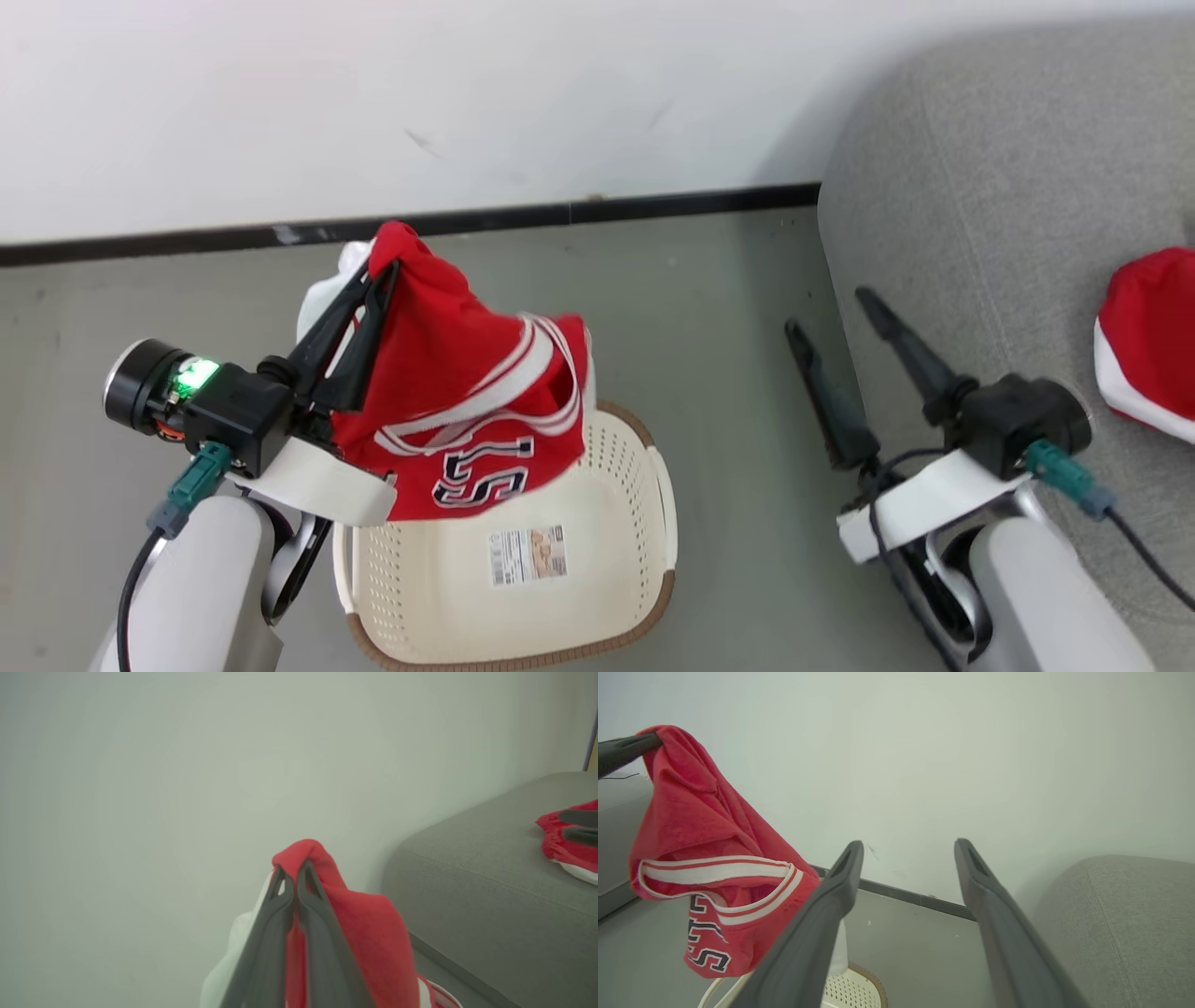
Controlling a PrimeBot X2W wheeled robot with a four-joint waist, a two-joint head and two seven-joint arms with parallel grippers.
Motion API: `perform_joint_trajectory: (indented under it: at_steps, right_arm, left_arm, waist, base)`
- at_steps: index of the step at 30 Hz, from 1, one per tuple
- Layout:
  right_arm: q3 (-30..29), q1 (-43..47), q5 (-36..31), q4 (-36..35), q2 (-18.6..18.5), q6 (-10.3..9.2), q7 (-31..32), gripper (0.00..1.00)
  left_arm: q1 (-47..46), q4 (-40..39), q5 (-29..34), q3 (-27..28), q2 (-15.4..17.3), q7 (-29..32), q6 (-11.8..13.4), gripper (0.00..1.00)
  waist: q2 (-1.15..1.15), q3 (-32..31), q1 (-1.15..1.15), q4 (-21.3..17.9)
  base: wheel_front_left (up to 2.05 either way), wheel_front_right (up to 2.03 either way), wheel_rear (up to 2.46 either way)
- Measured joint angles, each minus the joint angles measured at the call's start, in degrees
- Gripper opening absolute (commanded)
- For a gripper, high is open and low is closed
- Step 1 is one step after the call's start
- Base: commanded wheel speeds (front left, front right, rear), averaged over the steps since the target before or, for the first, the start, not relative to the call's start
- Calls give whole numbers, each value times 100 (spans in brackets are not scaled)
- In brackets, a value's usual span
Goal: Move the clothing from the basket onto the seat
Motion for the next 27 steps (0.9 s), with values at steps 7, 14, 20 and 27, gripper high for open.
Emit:
perform_joint_trajectory:
  at_steps: [7,14,20,27]
  right_arm:
    - [346,425,68,190,-99,0,0,100]
    - [789,693,67,347,-417,0,0,100]
    - [1148,799,66,427,-744,0,5,100]
    - [1595,810,101,430,-1071,0,118,100]
  left_arm:
    - [69,-123,-3,-312,64,7,-45,0]
    - [125,-266,-23,-569,138,135,-56,0]
    - [153,-341,-118,-754,209,322,-96,0]
    - [244,-556,-188,-1010,221,426,-96,0]
  waist:
    - [0,-574,0,37]
    - [0,-1007,0,41]
    - [0,-1319,0,37]
    - [0,-1601,0,28]
  base:
    - [0,0,0]
    - [0,0,0]
    - [0,0,0]
    - [0,0,0]
